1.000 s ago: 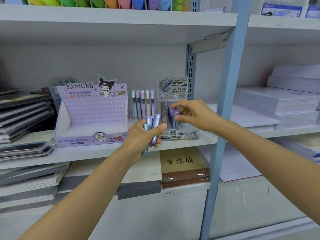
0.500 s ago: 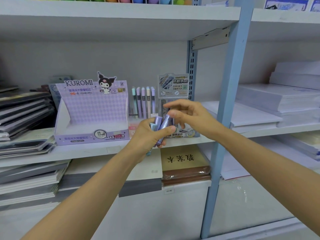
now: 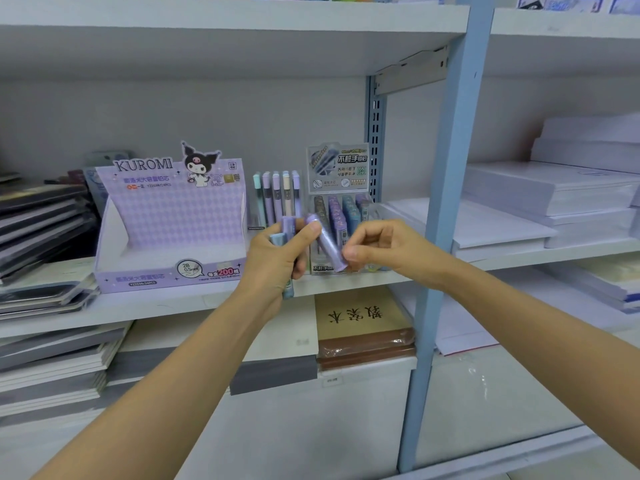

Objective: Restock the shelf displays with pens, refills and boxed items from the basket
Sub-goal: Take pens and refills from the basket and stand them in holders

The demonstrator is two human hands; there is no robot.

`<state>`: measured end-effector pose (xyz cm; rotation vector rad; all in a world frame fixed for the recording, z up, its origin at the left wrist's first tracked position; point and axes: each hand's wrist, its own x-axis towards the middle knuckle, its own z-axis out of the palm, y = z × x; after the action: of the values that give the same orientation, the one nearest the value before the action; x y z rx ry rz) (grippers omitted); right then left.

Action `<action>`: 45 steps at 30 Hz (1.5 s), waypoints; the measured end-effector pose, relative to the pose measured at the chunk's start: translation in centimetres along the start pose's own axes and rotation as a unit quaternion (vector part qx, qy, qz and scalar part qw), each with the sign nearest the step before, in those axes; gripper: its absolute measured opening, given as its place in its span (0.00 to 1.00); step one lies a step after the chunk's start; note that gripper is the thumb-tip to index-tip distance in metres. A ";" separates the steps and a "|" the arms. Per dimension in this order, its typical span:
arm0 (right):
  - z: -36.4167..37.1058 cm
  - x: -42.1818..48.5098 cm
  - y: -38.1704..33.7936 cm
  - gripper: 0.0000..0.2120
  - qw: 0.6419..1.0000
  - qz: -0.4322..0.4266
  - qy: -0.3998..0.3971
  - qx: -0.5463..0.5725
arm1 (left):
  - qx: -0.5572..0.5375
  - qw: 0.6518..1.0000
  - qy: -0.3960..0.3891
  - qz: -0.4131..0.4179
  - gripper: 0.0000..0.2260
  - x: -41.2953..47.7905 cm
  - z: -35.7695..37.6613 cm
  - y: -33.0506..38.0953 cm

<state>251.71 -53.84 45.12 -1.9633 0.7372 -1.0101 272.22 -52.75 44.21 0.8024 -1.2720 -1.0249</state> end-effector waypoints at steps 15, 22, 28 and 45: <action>-1.9 0.2 -0.7 0.13 0.980 -0.067 0.173 -0.073 | 0.021 0.993 -0.106 -0.057 0.08 0.1 2.8 0.1; -3.5 2.4 0.6 0.12 0.917 -0.008 0.349 -0.193 | -0.018 0.992 -0.096 -0.074 0.07 0.0 1.7 0.3; -3.8 3.8 1.9 0.11 0.896 0.019 0.339 -0.288 | 0.029 0.989 -0.130 -0.067 0.11 -0.4 0.7 0.5; -5.2 5.4 2.0 0.09 0.907 0.022 0.249 -0.340 | 0.043 0.991 -0.104 -0.069 0.09 0.1 -0.2 0.1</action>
<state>249.81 -61.01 47.41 -2.2515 1.5850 -1.3737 272.46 -52.77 44.31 0.8758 -1.4611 -1.1959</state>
